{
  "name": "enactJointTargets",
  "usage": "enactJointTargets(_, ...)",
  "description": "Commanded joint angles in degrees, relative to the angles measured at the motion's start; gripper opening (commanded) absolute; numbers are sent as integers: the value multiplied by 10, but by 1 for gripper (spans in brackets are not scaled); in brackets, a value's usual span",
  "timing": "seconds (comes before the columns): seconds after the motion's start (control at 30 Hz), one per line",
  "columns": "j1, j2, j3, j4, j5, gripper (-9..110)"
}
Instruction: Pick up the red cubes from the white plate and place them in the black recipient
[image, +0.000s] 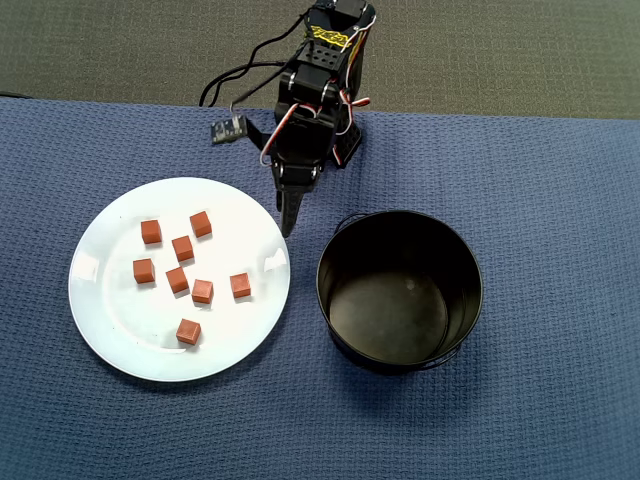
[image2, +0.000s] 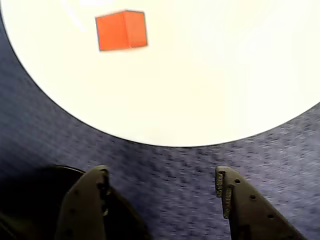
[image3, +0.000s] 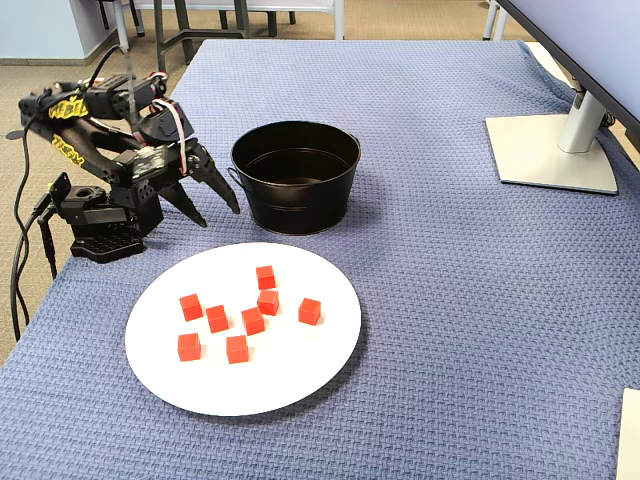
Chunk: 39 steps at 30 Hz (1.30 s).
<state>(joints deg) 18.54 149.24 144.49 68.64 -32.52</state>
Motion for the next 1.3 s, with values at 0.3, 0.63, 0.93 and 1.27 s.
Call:
enactJointTargets(0.3,178,-322,-177,-114,-343,22)
enactJointTargets(0.63,267,-421,-233,-125,-518,23)
enactJointTargets(0.93,309,-437,-232,-106,-654,25)
enactJointTargets(1.27,325,-453,-222,-134,-630,25)
